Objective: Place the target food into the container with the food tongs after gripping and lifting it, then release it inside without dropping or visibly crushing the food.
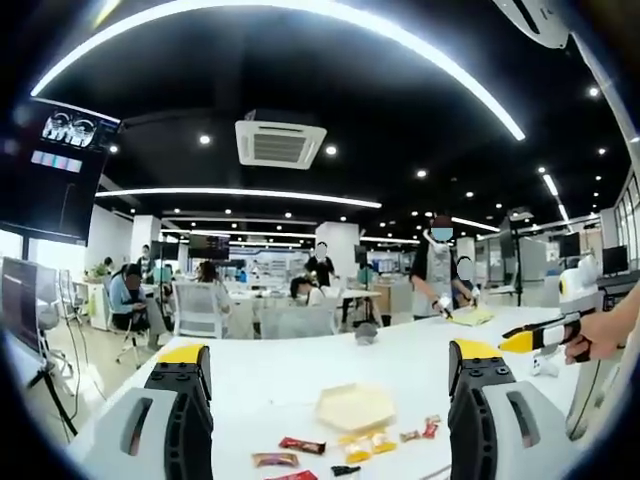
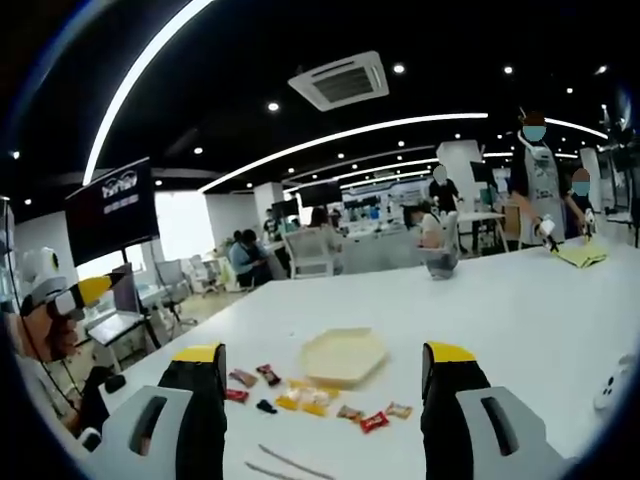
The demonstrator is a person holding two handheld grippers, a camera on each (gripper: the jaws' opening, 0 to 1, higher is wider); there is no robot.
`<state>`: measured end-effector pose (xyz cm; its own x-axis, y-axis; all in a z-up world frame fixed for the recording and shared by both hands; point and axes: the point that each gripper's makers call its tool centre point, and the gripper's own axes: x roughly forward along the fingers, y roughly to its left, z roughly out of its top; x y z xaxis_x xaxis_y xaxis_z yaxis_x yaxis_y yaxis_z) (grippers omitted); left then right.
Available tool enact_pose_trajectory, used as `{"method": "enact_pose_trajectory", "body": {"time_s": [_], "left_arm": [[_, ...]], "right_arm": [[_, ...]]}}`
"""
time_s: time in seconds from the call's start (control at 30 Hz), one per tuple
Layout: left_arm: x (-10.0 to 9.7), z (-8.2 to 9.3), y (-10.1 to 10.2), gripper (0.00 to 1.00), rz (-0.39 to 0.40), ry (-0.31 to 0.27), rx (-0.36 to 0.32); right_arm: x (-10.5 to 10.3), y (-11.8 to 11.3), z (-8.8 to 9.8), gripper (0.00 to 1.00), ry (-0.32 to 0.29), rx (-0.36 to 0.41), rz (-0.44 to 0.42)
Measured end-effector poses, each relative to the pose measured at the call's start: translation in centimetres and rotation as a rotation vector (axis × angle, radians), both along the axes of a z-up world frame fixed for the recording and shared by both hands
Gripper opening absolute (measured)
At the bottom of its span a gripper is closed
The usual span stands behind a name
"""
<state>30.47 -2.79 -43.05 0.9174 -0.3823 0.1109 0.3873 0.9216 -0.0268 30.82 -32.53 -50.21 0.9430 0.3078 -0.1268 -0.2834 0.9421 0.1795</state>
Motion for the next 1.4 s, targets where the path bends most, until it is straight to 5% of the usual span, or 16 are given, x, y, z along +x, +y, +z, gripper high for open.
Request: {"method": "enact_pose_trajectory", "body": {"time_s": [0.23,0.83,1.4], "left_arm": [[-0.5,-0.3,-0.9,0.92,-0.023,-0.007,0.023],[0.8,-1.0,-2.5,0.99,-0.053,0.027,0.019],[0.0,-3.1,-4.7,0.99,-0.143,0.093,0.076]], "right_arm": [[-0.7,-0.2,-0.8,0.81,0.019,0.0,-0.007],[-0.9,-2.2,-1.6,0.83,0.027,0.032,-0.052],[-2.0,-2.8,-2.3,0.83,0.032,0.055,-0.06]]}}
